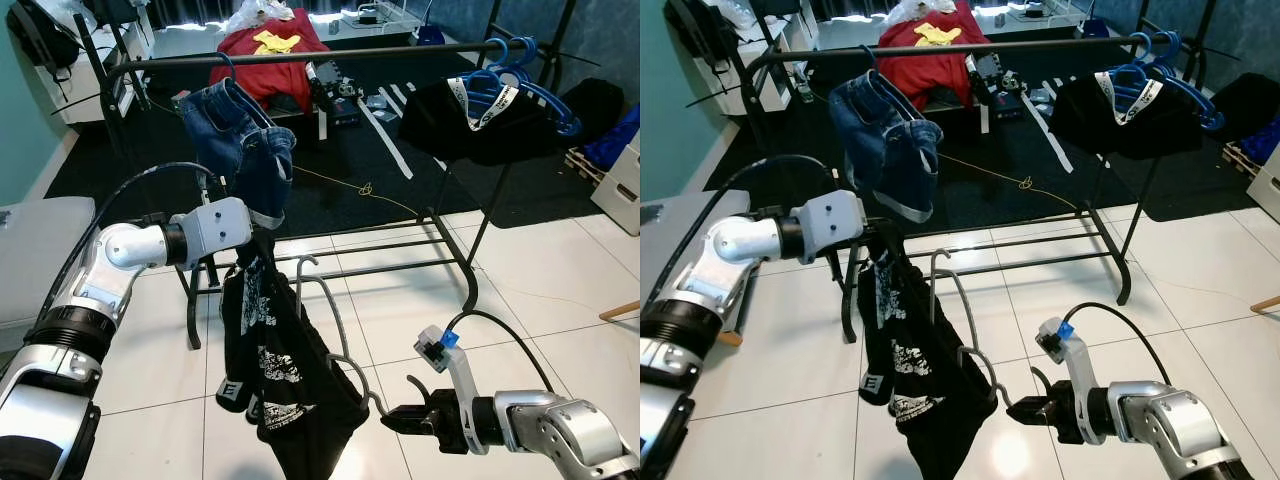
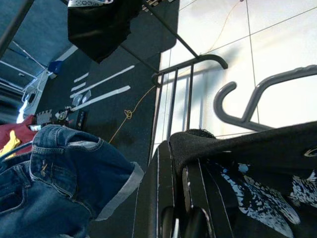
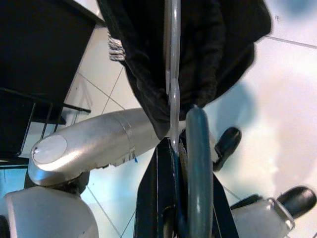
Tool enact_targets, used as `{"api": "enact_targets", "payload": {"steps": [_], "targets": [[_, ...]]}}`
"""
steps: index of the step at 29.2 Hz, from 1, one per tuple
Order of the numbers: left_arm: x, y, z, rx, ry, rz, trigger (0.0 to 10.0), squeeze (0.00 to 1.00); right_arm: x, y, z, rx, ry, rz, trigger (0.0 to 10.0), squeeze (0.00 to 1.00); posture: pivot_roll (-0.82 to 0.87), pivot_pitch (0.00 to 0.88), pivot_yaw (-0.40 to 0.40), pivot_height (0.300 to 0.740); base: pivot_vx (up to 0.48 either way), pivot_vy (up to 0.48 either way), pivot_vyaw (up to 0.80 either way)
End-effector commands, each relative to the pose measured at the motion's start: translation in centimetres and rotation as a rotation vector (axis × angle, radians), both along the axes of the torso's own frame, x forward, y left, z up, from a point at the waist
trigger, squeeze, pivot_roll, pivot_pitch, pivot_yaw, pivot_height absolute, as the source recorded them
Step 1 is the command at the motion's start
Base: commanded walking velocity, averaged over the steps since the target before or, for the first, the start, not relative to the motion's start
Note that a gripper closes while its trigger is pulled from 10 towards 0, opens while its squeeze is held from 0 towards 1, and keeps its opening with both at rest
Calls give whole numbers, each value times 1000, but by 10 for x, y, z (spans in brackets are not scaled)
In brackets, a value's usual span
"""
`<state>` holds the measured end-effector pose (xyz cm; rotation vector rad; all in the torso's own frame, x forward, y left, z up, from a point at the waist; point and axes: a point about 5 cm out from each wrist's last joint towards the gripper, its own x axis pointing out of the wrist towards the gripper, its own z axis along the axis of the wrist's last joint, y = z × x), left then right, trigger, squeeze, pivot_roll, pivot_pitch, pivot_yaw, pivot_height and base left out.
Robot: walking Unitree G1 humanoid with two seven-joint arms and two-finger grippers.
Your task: Hang hanger
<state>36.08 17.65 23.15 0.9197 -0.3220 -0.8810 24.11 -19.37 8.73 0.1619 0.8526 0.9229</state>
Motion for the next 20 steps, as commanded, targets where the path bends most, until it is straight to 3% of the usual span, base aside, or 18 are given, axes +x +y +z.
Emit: {"api": "enact_targets", "payload": {"steps": [1, 6, 16, 20], "targets": [[2, 2, 7, -15, -41, 16, 0, 0, 2, 4, 2, 3, -21, 8, 0, 0, 13, 121, 70, 740, 0, 0, 0], [4, 4, -4, -8, -6, 41, 0, 0, 6, 11, 20, 46, -84, 43, 0, 0, 5, 121, 73, 740, 0, 0, 0], [10, -3, -5, -45, 8, 50, 0, 0, 2, 21, 28, 116, -48, 120, 0, 0, 8, 120, 74, 740, 0, 0, 0], [11, -8, 0, -68, -6, 36, 0, 0, 3, 21, 23, 87, -24, 120, 0, 0, 6, 121, 75, 740, 0, 0, 0]]}}
